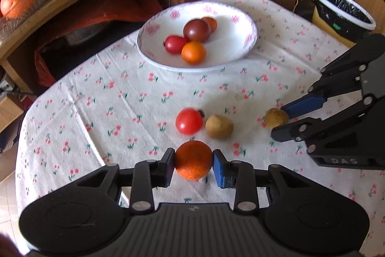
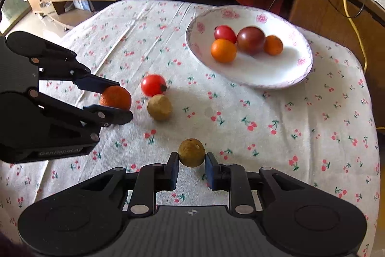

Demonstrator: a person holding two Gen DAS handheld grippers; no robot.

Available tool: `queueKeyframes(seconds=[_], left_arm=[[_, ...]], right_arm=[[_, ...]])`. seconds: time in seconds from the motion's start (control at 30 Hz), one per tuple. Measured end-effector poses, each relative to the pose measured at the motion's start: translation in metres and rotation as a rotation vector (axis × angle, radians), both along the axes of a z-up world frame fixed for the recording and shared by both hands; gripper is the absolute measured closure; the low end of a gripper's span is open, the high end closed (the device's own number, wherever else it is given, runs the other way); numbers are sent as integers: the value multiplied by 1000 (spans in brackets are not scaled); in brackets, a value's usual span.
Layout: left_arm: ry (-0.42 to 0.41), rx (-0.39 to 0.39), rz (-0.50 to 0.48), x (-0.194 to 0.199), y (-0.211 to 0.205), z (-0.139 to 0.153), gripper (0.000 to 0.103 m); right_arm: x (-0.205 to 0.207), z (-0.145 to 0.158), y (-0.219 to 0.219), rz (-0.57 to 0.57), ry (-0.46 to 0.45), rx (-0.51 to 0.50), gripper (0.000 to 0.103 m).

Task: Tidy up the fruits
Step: 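Carry the potato and tangerine in both tools over the bowl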

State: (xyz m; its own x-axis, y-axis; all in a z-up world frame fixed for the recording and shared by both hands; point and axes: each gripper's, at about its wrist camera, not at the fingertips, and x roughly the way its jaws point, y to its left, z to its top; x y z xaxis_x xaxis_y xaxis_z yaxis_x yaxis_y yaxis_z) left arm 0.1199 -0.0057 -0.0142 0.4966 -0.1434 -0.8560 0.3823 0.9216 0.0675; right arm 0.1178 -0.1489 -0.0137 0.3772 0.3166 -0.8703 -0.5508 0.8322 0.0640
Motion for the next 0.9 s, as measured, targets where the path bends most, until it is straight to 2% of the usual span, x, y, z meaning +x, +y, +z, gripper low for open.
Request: queueKeyframes(seconds=[0.53,0.9], left_arm=[[-75,-62,26,43,-12,25,61],[-85,-57,55,74,-12,20,61]], right_arm=[[33,29,-11,-76,-89,58,85],[65,26,-8,-96,-120,48,85]])
